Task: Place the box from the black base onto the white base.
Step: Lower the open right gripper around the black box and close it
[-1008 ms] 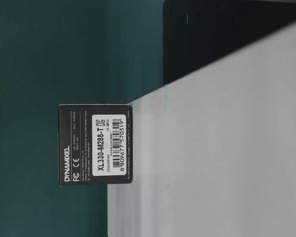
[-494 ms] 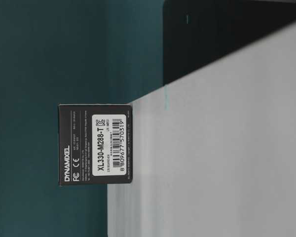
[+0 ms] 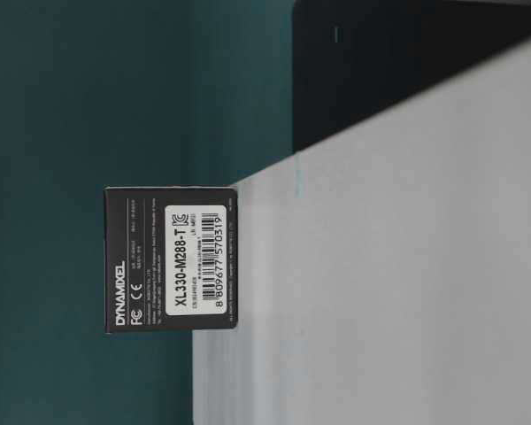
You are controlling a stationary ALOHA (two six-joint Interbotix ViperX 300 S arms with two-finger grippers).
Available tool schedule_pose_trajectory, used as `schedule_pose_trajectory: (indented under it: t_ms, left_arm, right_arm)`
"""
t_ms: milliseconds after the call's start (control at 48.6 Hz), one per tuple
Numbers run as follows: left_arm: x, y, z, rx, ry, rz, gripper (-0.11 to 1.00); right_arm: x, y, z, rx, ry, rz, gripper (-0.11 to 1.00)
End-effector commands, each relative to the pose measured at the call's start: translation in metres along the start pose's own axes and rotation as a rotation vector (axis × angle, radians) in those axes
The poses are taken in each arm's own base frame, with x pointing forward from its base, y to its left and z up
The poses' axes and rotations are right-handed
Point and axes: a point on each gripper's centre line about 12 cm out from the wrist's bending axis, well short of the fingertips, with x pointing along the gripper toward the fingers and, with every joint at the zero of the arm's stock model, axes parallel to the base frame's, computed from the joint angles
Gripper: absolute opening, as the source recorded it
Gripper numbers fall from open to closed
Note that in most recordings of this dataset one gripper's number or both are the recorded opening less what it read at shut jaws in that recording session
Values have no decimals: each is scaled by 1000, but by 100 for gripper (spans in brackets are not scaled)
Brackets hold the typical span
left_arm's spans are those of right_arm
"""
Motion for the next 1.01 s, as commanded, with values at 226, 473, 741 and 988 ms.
schedule_pose_trajectory:
  t_ms: [226,473,741,988]
  left_arm:
    - [0,-2,11,0,-26,-5,-5]
    - [0,-2,11,-3,-26,-5,-5]
    - [0,-2,11,-6,-26,-5,-5]
    - [0,-2,11,-3,-24,-4,-5]
  right_arm:
    - [16,-12,-10,19,17,-36,100]
    - [28,-16,-4,17,-14,-27,100]
    - [45,-18,-3,17,-8,-30,100]
    - [54,-24,10,-10,-43,-49,100]
